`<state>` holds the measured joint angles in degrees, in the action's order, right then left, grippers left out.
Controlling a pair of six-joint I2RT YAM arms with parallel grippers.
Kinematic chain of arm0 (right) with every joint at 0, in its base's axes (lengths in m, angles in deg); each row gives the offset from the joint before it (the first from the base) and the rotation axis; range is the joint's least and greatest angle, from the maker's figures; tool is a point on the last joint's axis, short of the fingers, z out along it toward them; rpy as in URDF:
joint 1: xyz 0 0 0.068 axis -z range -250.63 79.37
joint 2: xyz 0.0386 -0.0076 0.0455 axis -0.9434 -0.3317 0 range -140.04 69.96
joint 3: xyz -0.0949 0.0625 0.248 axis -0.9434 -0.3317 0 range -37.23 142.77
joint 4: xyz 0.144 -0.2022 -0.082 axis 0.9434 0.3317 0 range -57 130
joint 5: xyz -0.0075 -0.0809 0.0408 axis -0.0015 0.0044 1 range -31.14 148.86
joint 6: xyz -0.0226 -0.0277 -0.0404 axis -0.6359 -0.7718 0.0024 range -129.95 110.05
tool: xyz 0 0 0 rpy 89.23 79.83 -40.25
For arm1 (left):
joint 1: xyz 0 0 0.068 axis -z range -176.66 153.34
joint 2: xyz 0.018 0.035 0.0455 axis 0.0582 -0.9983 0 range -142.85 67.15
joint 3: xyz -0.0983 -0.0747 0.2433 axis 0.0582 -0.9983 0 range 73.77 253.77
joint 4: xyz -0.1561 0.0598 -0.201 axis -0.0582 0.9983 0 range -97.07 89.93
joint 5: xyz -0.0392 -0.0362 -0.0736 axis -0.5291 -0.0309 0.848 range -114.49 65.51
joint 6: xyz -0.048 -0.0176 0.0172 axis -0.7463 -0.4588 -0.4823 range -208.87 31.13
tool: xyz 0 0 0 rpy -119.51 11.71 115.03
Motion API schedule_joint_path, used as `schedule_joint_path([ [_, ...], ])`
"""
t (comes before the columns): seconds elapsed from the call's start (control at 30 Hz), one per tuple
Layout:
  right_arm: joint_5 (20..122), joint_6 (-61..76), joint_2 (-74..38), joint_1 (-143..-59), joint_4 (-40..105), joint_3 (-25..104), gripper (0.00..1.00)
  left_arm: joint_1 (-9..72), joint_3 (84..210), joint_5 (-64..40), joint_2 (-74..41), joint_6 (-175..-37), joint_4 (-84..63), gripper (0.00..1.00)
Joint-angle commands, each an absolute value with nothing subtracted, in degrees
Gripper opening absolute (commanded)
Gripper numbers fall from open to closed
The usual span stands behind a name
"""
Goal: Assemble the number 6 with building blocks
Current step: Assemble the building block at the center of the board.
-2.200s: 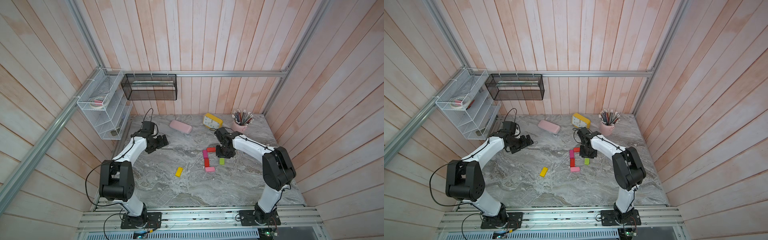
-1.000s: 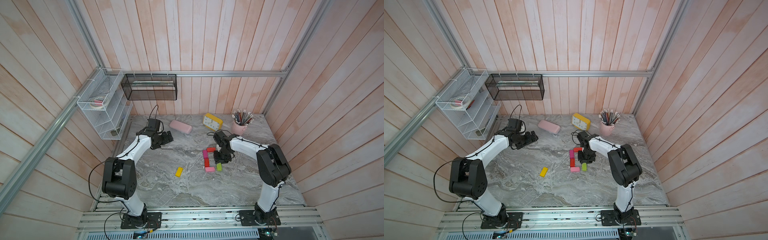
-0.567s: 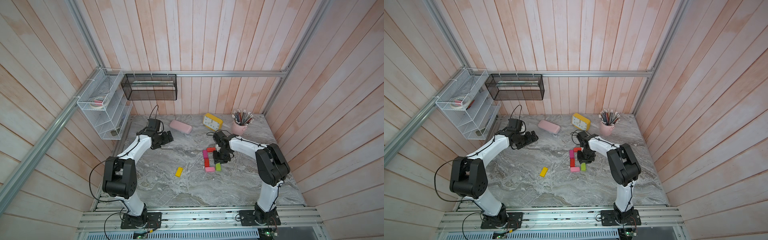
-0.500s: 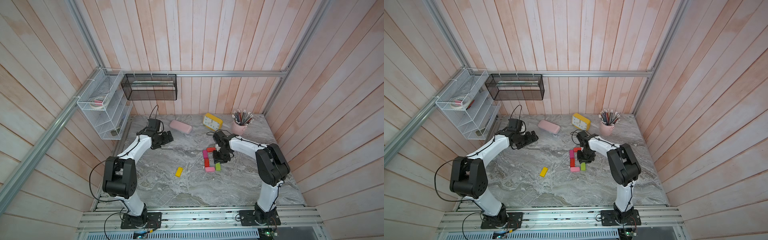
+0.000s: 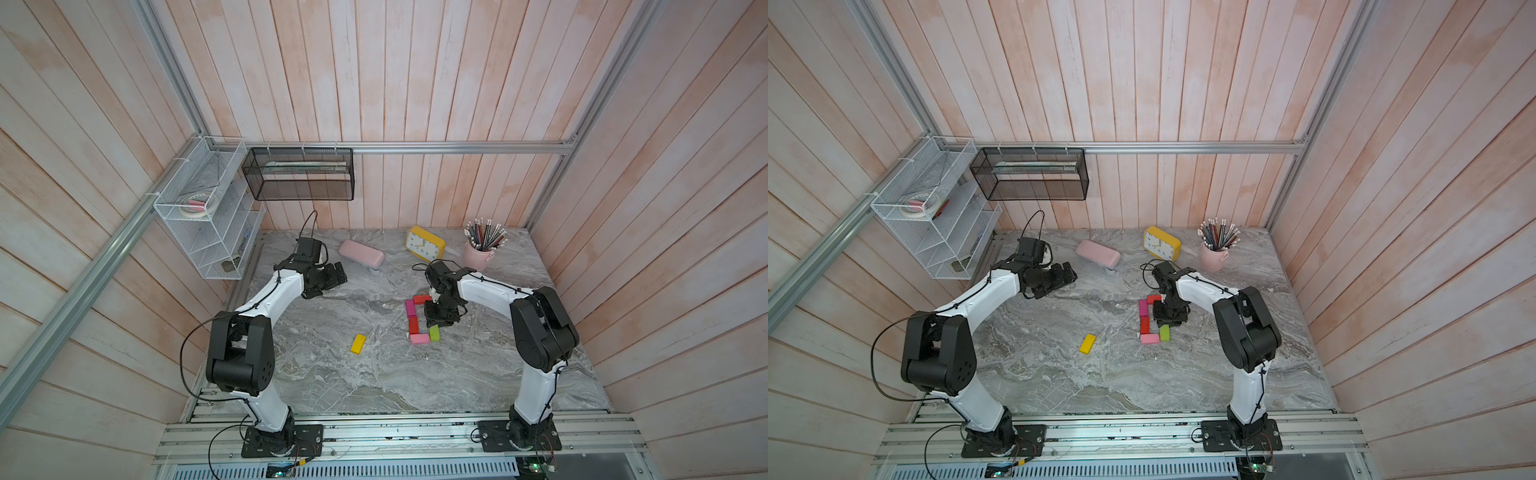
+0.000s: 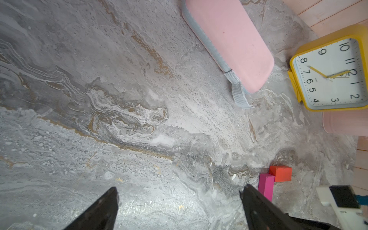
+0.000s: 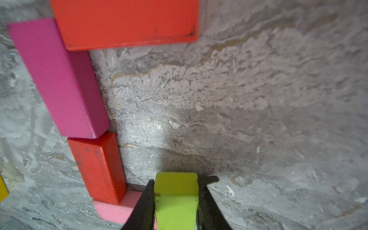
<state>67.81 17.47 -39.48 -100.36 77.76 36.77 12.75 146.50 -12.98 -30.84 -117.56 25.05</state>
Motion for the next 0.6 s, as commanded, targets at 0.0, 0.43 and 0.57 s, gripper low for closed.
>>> schedule_joint_path([
  [0.0,68.1,17.9,-40.5,-101.0,78.5,37.6,0.30,12.9,146.7,-13.4,-31.3,-117.1,24.3,0.98],
  [0.43,66.7,19.1,-41.0,-101.4,78.0,36.6,0.32,12.9,146.5,-13.4,-30.8,-116.8,24.6,0.98],
  [0.57,66.5,19.1,-41.5,-101.4,78.2,36.8,0.35,12.9,146.5,-13.5,-30.5,-116.7,24.8,0.98],
])
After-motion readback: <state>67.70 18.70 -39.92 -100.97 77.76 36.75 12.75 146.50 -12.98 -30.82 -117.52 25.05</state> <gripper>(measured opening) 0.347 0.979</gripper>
